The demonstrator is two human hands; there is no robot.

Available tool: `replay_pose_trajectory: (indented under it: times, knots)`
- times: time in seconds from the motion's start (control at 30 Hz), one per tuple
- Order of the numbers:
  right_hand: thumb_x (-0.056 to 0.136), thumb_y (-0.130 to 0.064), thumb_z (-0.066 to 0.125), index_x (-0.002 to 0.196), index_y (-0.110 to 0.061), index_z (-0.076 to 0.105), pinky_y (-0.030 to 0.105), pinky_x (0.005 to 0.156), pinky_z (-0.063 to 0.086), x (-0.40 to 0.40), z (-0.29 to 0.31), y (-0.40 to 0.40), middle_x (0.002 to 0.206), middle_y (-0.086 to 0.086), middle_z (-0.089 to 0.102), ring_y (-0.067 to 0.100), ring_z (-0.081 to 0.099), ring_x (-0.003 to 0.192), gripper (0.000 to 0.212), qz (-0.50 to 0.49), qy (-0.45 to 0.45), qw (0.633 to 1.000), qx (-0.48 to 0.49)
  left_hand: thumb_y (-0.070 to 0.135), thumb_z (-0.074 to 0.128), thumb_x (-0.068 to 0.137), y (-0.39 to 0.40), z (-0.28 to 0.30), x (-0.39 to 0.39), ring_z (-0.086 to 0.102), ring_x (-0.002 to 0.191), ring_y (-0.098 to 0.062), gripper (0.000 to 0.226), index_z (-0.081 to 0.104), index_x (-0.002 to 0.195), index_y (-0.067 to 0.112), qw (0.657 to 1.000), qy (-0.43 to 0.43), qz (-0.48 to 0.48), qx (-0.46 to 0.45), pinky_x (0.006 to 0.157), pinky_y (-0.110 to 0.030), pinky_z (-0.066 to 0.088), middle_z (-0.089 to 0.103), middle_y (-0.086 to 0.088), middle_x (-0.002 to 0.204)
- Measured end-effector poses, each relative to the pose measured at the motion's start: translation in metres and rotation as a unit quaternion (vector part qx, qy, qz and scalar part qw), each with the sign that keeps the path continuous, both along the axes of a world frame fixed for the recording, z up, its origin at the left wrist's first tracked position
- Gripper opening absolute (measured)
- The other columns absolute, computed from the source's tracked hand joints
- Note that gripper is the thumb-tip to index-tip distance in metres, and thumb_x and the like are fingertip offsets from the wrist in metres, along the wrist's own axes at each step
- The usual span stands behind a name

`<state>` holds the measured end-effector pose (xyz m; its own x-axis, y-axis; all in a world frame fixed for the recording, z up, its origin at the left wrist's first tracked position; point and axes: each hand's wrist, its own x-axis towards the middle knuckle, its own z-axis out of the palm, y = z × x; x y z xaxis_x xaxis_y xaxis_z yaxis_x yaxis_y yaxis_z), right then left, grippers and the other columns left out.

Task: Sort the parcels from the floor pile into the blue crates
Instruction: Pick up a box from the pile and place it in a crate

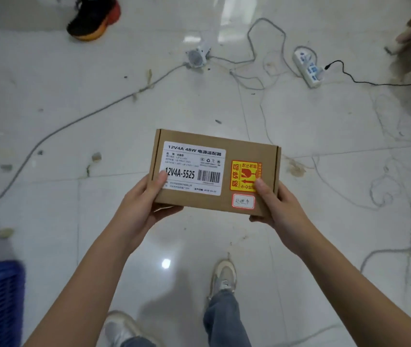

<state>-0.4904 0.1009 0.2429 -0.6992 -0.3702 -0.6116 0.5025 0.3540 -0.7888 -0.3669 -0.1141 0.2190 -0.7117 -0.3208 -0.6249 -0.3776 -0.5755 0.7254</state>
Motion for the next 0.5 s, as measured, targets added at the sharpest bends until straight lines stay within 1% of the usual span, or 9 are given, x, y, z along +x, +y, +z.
replay_pose_trajectory:
  times: [0.03, 0.1, 0.17, 0.2, 0.27, 0.3, 0.4, 0.5]
  knots:
    - [0.066, -0.056, 0.058, 0.122, -0.024, 0.053, 0.023, 0.062, 0.055, 0.013, 0.003, -0.021, 0.103, -0.002, 0.072, 0.014, 0.070, 0.090, 0.066, 0.016, 0.003, 1.000, -0.002, 0.046, 0.063, 0.075, -0.016, 0.007, 0.020, 0.069, 0.100, -0.019, 0.046, 0.063, 0.113, 0.020, 1.000, 0.001, 0.024, -0.004, 0.074, -0.030, 0.058, 0.072, -0.003, 0.109]
    - [0.064, -0.056, 0.058, 0.111, -0.026, 0.058, 0.018, 0.060, 0.055, 0.041, 0.012, -0.067, 0.093, -0.007, 0.075, 0.010, 0.072, 0.085, 0.056, 0.044, 0.013, 0.999, -0.015, 0.044, 0.062, 0.077, -0.051, 0.021, 0.064, 0.069, 0.101, -0.018, 0.045, 0.062, 0.116, 0.021, 0.997, 0.012, 0.071, -0.018, 0.075, -0.029, 0.058, 0.072, -0.003, 0.110]
    - [0.065, -0.054, 0.059, 0.104, -0.028, 0.060, 0.016, 0.060, 0.055, 0.072, 0.024, -0.118, 0.089, -0.010, 0.075, 0.006, 0.072, 0.083, 0.047, 0.069, 0.024, 0.997, -0.036, 0.041, 0.064, 0.077, -0.085, 0.040, 0.110, 0.069, 0.101, -0.017, 0.041, 0.064, 0.114, 0.022, 0.991, 0.033, 0.128, -0.035, 0.075, -0.028, 0.058, 0.072, -0.003, 0.110]
    - [0.066, -0.053, 0.060, 0.103, -0.027, 0.060, 0.015, 0.061, 0.055, 0.089, 0.032, -0.144, 0.090, -0.009, 0.075, 0.006, 0.072, 0.084, 0.046, 0.079, 0.027, 0.995, -0.048, 0.039, 0.064, 0.078, -0.102, 0.051, 0.134, 0.069, 0.099, -0.016, 0.037, 0.065, 0.111, 0.022, 0.985, 0.043, 0.160, -0.044, 0.074, -0.028, 0.058, 0.073, -0.002, 0.108]
    - [0.066, -0.052, 0.061, 0.108, -0.023, 0.061, 0.017, 0.065, 0.056, 0.124, 0.048, -0.192, 0.095, -0.005, 0.075, 0.009, 0.071, 0.088, 0.051, 0.101, 0.026, 0.992, -0.070, 0.034, 0.064, 0.080, -0.133, 0.074, 0.179, 0.070, 0.096, -0.015, 0.027, 0.068, 0.105, 0.025, 0.974, 0.052, 0.213, -0.061, 0.071, -0.027, 0.058, 0.074, -0.002, 0.105]
    - [0.066, -0.051, 0.061, 0.111, -0.022, 0.060, 0.018, 0.068, 0.056, 0.143, 0.057, -0.215, 0.098, -0.003, 0.075, 0.010, 0.071, 0.090, 0.053, 0.114, 0.025, 0.990, -0.077, 0.034, 0.064, 0.079, -0.146, 0.086, 0.202, 0.070, 0.096, -0.015, 0.027, 0.068, 0.105, 0.026, 0.968, 0.053, 0.234, -0.069, 0.071, -0.026, 0.058, 0.074, -0.001, 0.104]
    - [0.070, -0.047, 0.060, 0.113, -0.020, 0.061, 0.024, 0.081, 0.053, 0.201, 0.083, -0.277, 0.101, -0.002, 0.074, 0.011, 0.070, 0.094, 0.051, 0.160, 0.028, 0.982, -0.098, 0.039, 0.067, 0.072, -0.182, 0.121, 0.272, 0.069, 0.099, -0.015, 0.038, 0.066, 0.108, 0.028, 0.950, 0.064, 0.292, -0.084, 0.073, -0.026, 0.058, 0.073, 0.000, 0.107]
    - [0.083, -0.037, 0.058, 0.111, -0.019, 0.063, 0.024, 0.082, 0.054, 0.250, 0.106, -0.324, 0.103, 0.000, 0.074, 0.013, 0.069, 0.097, 0.033, 0.216, 0.041, 0.969, -0.112, 0.039, 0.071, 0.066, -0.206, 0.152, 0.333, 0.070, 0.096, -0.017, 0.056, 0.059, 0.118, 0.021, 0.925, 0.064, 0.365, -0.084, 0.073, -0.033, 0.059, 0.071, -0.006, 0.109]
